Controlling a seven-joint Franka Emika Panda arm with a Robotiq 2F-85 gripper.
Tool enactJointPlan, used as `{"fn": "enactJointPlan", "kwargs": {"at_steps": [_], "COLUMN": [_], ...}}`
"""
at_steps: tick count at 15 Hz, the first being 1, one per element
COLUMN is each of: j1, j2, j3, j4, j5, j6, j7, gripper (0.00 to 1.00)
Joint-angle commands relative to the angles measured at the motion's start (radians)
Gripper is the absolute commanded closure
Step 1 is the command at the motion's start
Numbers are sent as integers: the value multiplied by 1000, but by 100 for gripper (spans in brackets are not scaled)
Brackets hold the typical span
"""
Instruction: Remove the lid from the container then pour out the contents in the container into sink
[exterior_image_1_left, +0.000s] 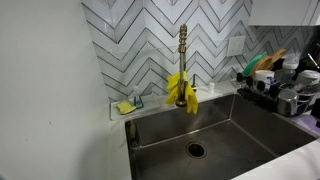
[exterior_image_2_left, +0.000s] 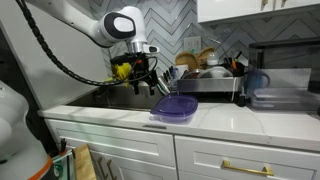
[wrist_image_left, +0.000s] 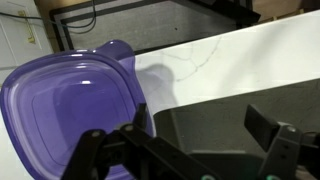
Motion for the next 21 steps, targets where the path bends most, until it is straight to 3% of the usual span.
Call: {"fn": "enactJointPlan", "kwargs": {"at_steps": [1, 5, 18, 21], "j1": [2, -21, -35, -39], "j2": [1, 26, 105, 122], "j3": [-3, -12, -96, -103], "j4": [7, 24, 23, 24], "j5": [-1, -28, 6, 8], "j6": [-2, 2, 156, 182], "j7": [1, 8, -224, -245], "gripper": [0, 0, 0, 25]}}
